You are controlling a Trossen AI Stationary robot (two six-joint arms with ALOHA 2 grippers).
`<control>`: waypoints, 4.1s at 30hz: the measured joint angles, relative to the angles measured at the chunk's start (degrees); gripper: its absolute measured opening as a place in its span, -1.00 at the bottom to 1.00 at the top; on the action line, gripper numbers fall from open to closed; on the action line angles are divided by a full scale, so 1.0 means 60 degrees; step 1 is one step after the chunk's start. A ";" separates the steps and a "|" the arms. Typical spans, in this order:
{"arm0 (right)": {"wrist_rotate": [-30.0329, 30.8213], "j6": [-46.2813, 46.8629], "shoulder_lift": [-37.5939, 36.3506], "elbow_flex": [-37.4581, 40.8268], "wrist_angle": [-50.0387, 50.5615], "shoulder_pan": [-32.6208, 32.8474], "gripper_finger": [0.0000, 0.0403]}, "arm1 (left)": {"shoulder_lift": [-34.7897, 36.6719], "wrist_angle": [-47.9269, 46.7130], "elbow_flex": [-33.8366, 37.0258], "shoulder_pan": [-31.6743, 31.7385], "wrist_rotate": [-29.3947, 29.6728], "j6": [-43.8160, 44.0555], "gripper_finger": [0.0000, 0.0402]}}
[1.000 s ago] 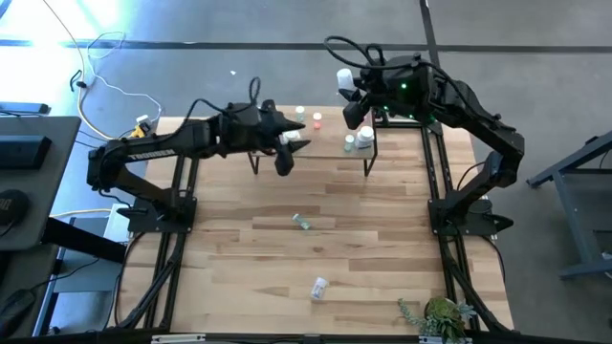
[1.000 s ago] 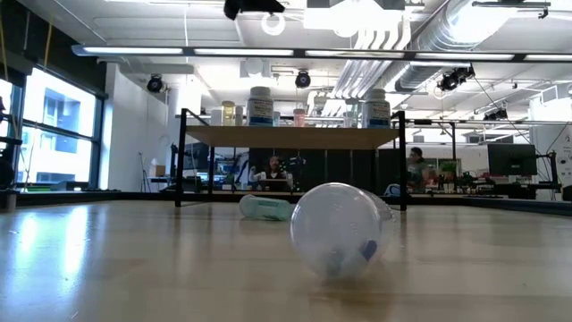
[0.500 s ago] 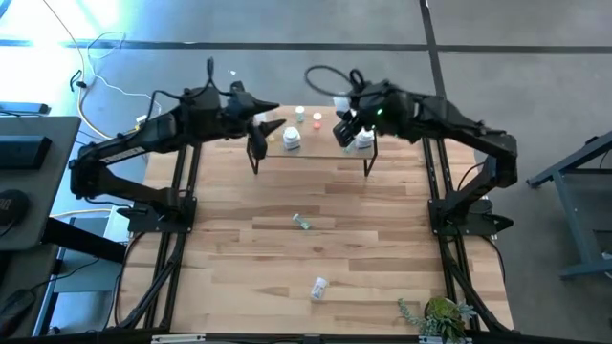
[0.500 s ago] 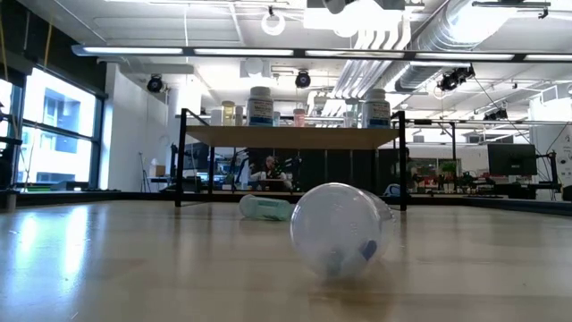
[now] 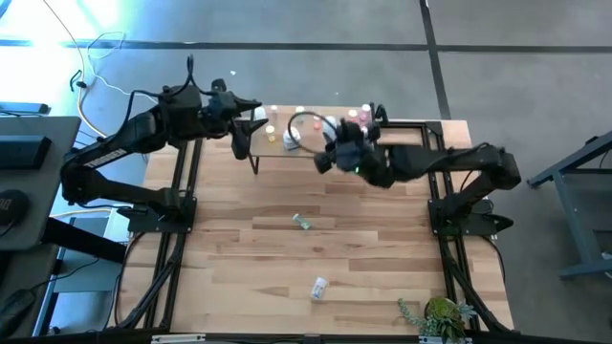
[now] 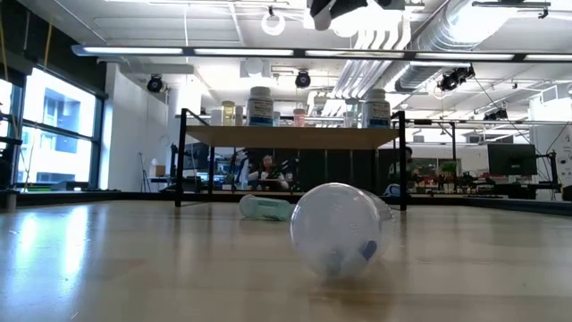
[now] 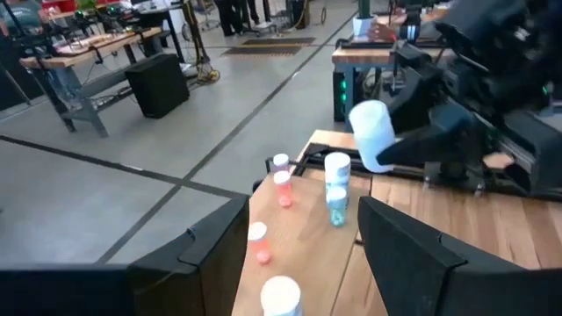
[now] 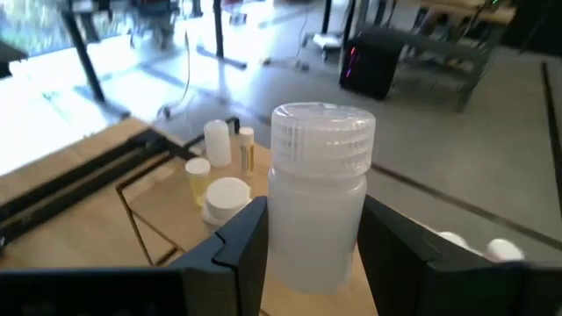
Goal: Pick and place medicine bottles onto shelf by color
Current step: Put the white pill bottle on the shelf, then put the blue pill bottle on the shelf
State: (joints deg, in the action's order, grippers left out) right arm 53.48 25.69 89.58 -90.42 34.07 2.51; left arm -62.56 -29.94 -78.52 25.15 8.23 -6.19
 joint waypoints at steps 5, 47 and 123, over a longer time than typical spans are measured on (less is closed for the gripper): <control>0.1298 0.0318 0.0001 0.1629 -0.2299 0.0547 -0.30 | 0.0073 -0.0452 0.0000 0.0000 0.0000 -0.0001 0.01; 0.3557 0.0419 0.3758 0.3674 -0.9691 0.0820 -0.30 | 0.0069 -0.1297 0.0000 0.0000 0.0300 -0.0341 0.01; 0.2042 -0.0011 0.3893 0.3688 -0.9254 -0.0473 0.01 | 0.0065 -0.1871 0.0000 0.0000 0.0838 -0.0926 0.01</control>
State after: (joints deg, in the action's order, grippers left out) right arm 65.73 25.63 112.94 -68.29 -21.45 -0.33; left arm -62.17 -41.17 -78.52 25.15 13.26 -11.75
